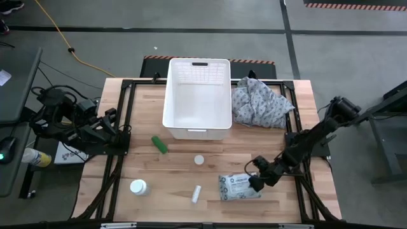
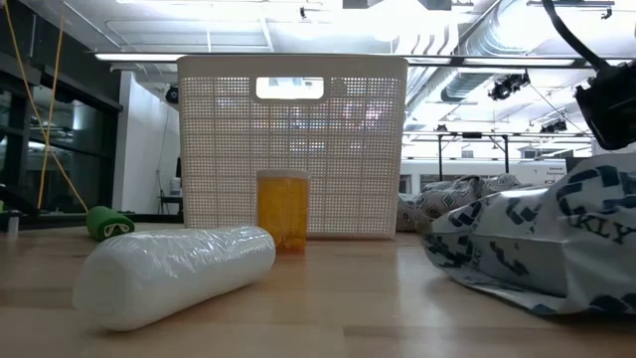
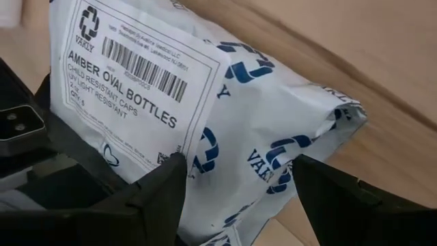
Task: Pick & place medical supplies in basket/bin
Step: Put the mailer bag into the white laundry organizer
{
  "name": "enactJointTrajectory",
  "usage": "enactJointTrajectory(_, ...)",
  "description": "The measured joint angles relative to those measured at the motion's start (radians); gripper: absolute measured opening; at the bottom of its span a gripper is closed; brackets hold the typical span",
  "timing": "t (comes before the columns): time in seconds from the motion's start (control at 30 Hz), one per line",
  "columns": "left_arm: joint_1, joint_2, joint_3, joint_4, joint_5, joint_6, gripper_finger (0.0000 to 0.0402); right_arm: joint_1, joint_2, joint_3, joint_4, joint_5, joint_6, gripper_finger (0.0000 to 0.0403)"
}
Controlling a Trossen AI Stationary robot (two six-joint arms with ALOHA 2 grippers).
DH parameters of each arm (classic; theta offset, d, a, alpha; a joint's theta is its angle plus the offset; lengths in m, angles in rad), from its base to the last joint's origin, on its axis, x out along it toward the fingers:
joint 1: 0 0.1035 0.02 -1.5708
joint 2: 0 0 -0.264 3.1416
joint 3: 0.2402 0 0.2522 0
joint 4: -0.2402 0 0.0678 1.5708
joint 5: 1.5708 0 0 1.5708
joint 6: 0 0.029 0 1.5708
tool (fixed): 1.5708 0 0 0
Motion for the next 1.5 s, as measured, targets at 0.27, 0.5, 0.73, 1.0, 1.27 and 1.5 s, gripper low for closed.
enactJointTrajectory(0.27, 0.0, 0.0, 0.0, -0.017, 0.0, 0.0, 0.0221, 0.0, 0.042, 0.0, 0.02, -0.005, 0.014, 0.0255)
enactJointTrajectory(0.5, 0.0, 0.0, 0.0, -0.017, 0.0, 0.0, 0.0221, 0.0, 0.043, 0.0, 0.021, 0.004, 0.014, 0.0218)
enactJointTrajectory(0.73, 0.0, 0.0, 0.0, -0.017, 0.0, 0.0, 0.0221, 0.0, 0.043, -0.002, 0.017, 0.003, 0.017, 0.0134)
enactJointTrajectory(1.0, 0.0, 0.0, 0.0, -0.038, 0.0, 0.0, 0.0221, 0.0, 0.043, -0.002, 0.018, 0.013, 0.017, 0.0095)
enactJointTrajectory(1.27, 0.0, 0.0, 0.0, -0.039, 0.0, 0.0, 0.0221, 0.0, 0.046, -0.005, 0.125, 0.081, -0.001, 0.0085)
enactJointTrajectory(1.5, 0.0, 0.0, 0.0, -0.038, 0.0, 0.0, 0.0221, -0.001, 0.049, -0.008, 0.224, 0.121, -0.029, 0.0062)
